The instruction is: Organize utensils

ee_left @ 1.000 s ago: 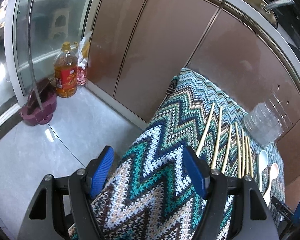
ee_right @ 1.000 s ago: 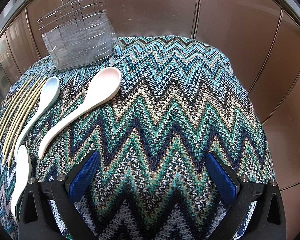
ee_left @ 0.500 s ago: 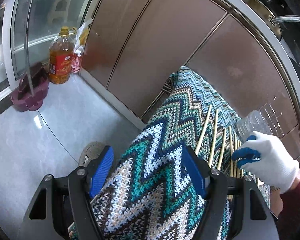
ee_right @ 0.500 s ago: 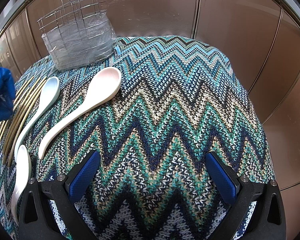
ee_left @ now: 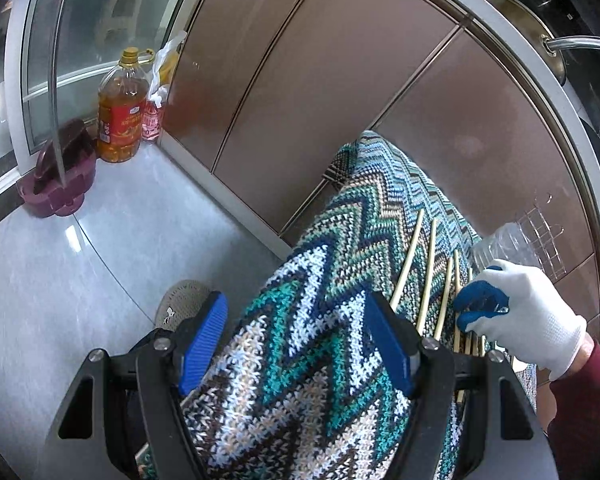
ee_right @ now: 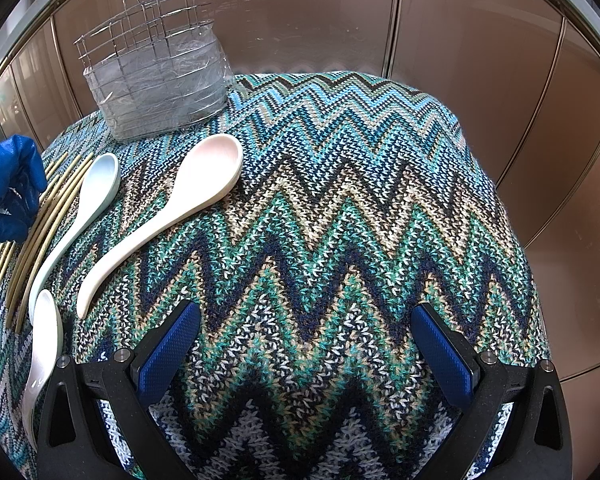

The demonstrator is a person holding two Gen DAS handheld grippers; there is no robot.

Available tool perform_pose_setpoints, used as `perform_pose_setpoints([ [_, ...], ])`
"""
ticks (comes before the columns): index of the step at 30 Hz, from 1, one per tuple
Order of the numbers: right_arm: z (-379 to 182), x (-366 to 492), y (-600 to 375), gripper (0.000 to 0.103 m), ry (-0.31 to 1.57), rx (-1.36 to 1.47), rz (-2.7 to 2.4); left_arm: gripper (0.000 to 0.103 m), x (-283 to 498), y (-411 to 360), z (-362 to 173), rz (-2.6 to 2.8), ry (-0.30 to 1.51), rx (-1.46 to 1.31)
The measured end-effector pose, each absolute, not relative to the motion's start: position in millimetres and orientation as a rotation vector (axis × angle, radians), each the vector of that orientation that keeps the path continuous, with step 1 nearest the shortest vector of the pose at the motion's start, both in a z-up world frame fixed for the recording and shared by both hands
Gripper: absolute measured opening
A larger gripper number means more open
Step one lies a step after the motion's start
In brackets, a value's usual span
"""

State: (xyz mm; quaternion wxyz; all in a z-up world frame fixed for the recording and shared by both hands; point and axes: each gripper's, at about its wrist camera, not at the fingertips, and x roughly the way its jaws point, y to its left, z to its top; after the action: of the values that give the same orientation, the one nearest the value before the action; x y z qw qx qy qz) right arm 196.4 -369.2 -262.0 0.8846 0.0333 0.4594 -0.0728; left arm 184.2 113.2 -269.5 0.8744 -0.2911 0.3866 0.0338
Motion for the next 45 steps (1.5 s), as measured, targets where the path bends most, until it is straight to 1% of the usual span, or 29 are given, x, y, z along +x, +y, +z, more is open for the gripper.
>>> perform_pose_setpoints([
  [11, -262, 196, -369, 0.103, 0.956, 0.07, -0.152, 0.07, 180, 110, -267, 0.089, 0.796, -0.581],
  [22, -262, 196, -369, 0.103, 0.956, 0.07, -0.152, 0.07, 171, 92, -246, 0.113, 0.786, -0.453],
  [33, -262, 196, -369, 0.103, 0.956, 0.068, -0.153, 0.07, 131, 61, -172, 0.095, 0.662, -0.227],
  [40, -257, 195, -371, 0.103, 0.982, 0.08, -0.126, 0.07, 113, 32, -144, 0.055, 0.613, -0.084],
  [42, -244, 183, -366, 0.103, 0.939, 0.05, -0.138, 0.07, 108, 28, -137, 0.052, 0.595, -0.069],
  [45, -205, 156, -350, 0.103, 0.821, 0.019, -0.142, 0.07, 101, 19, -124, 0.036, 0.568, -0.061],
])
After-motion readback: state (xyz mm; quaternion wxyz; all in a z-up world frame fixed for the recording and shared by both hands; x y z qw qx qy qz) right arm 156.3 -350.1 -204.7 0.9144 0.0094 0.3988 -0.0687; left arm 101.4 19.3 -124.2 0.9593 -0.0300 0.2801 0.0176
